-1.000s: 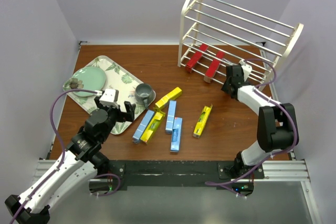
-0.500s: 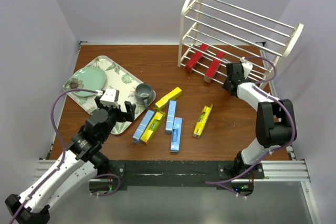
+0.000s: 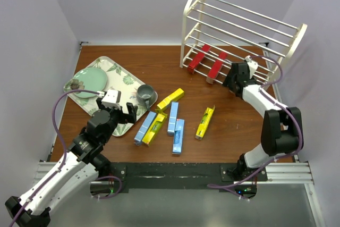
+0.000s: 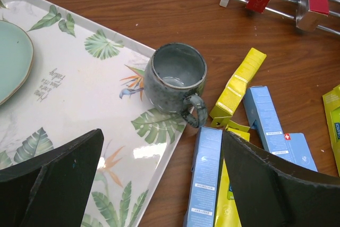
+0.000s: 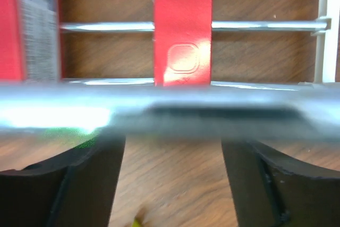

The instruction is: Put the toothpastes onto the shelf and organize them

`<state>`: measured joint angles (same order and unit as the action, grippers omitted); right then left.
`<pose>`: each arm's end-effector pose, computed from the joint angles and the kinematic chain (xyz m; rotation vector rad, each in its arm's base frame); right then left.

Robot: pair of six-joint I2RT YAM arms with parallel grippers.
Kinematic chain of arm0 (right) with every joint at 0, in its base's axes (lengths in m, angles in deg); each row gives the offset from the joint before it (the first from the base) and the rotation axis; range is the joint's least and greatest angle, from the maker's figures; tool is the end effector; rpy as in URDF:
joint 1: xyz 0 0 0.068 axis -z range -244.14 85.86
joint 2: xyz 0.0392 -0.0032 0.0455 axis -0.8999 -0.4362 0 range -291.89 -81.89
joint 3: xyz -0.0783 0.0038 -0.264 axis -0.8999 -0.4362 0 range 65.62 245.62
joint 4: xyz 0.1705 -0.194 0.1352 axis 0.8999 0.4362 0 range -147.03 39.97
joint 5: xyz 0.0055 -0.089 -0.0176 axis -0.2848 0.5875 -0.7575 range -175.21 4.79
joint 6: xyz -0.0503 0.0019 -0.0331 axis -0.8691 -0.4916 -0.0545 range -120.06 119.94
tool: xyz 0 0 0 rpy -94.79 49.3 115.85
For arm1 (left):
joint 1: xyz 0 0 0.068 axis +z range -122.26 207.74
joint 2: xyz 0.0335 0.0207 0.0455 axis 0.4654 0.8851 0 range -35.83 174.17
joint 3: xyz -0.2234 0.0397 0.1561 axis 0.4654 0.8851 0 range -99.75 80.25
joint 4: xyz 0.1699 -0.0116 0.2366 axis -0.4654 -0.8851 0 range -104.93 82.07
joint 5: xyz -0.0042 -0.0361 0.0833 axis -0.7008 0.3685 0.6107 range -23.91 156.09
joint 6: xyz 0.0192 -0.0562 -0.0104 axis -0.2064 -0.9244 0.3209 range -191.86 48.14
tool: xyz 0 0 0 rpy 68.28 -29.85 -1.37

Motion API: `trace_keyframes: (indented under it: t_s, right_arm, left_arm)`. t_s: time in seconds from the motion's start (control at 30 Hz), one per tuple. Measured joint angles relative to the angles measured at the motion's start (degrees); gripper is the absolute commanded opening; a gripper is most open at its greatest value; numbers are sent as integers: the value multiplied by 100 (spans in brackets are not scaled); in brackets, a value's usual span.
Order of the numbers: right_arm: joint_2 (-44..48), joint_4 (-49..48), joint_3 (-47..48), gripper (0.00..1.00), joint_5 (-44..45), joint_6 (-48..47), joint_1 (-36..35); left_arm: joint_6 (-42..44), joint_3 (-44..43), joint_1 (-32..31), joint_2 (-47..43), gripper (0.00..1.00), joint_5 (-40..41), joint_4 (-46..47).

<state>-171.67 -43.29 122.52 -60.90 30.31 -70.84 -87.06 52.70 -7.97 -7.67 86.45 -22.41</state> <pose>0.3624 0.0241 0.1970 0.6625 2.2039 -0.1785 0.1505 -0.0891 0.2662 0.0771 1.8262 -0.3026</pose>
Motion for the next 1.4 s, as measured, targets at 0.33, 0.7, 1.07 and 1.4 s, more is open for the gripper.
trace_keyframes:
  t_s: [0.33, 0.7, 1.07, 1.4]
  right_arm:
    - [1604, 452, -420, 95, -632, 190, -192]
    - [3099, 1451, -1777, 91, -424, 1578, -2503]
    - [2367, 2116, -2039, 81, 354, 3491, -4924]
    - [1224, 2306, -1687, 60, 1104, 4430, -5416]
  left_arm:
    - [2, 0, 0, 26, 100, -7, 0]
    - [4, 0, 0, 120, 100, -74, 7]
    - [4, 0, 0, 122, 100, -131, 11]
    - [4, 0, 0, 122, 100, -153, 11]
